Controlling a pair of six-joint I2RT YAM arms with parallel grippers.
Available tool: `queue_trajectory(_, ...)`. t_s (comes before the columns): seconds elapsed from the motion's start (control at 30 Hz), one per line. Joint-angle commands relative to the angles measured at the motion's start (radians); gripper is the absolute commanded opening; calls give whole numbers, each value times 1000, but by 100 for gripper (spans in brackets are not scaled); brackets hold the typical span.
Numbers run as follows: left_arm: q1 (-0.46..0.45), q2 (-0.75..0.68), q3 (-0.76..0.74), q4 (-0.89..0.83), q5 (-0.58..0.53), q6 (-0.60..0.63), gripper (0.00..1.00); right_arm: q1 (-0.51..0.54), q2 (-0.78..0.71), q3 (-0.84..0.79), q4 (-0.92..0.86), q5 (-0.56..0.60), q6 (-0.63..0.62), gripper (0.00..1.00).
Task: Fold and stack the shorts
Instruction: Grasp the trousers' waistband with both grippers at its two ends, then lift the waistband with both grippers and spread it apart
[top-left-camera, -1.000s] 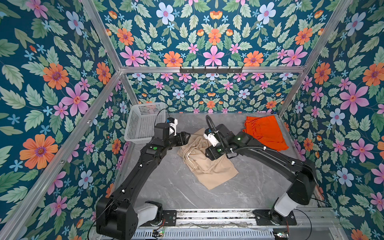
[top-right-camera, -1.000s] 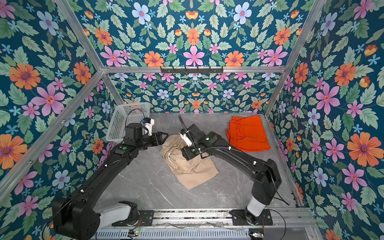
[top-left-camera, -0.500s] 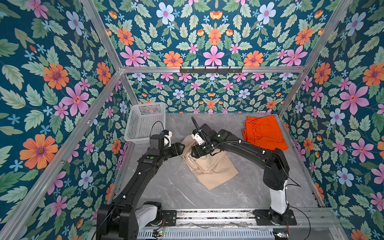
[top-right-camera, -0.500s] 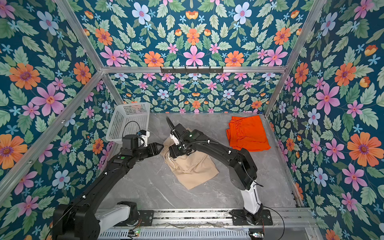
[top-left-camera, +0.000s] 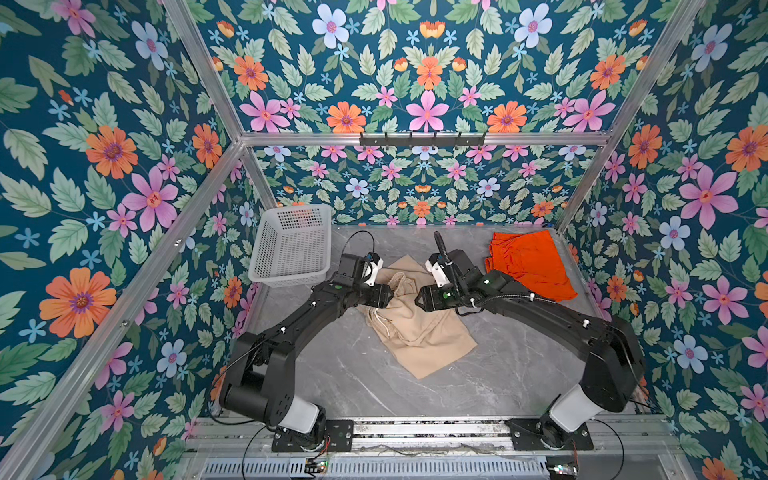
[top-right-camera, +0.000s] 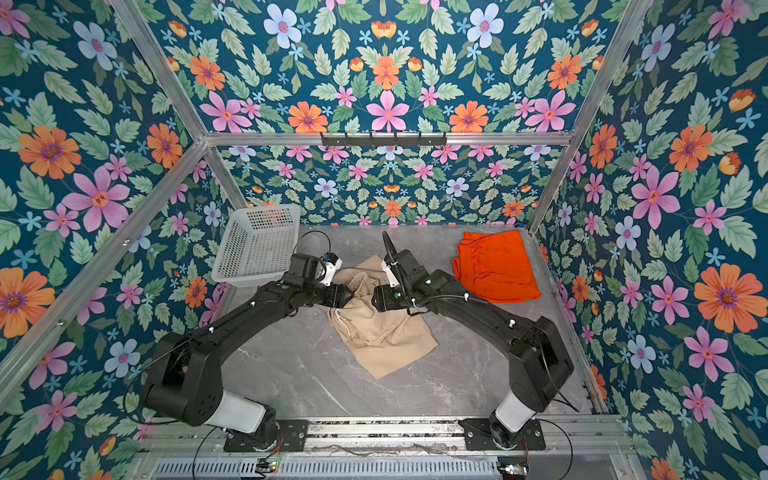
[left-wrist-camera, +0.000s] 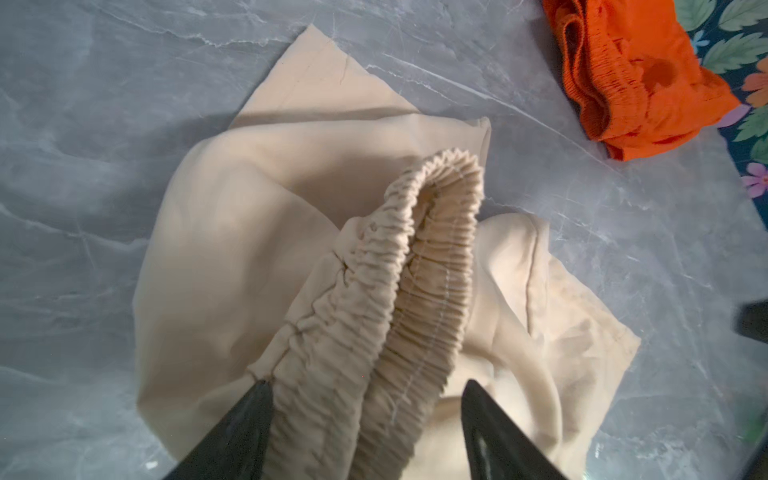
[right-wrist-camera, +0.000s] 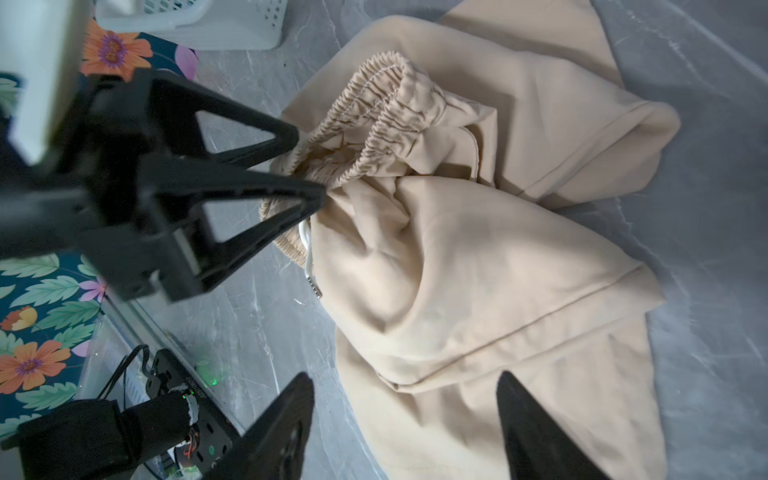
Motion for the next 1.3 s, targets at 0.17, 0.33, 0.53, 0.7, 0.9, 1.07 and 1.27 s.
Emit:
queue_trajectory(0.17, -37, 135, 85, 6, -54, 100, 70, -14, -111, -103, 105, 70, -14, 70)
queue_trajectory(0.33, -62, 175, 131, -29, -11, 137, 72, -18, -160, -140, 126, 100, -21, 70)
queue_trajectory(0.53, -71, 123, 100, 5, -9, 153, 73, -23, -190, -164, 133, 107, -32, 70)
queue_trajectory(0.7, -86, 154, 122, -25, -109, 183, 71, -23, -203, -172, 137, 108, -32, 70)
queue_trajectory(0.9, -120, 229, 175, -70, -219, 210, 71, -23, -229, -192, 140, 125, -33, 70)
queue_trajectory(1.07, -120, 218, 189, -80, -234, 212, 43, -22, -253, -221, 168, 135, -41, 70)
queue_trajectory(1.27, -121, 53, 167, -84, -68, 321, 2, -22, -309, -256, 259, 96, -151, 70)
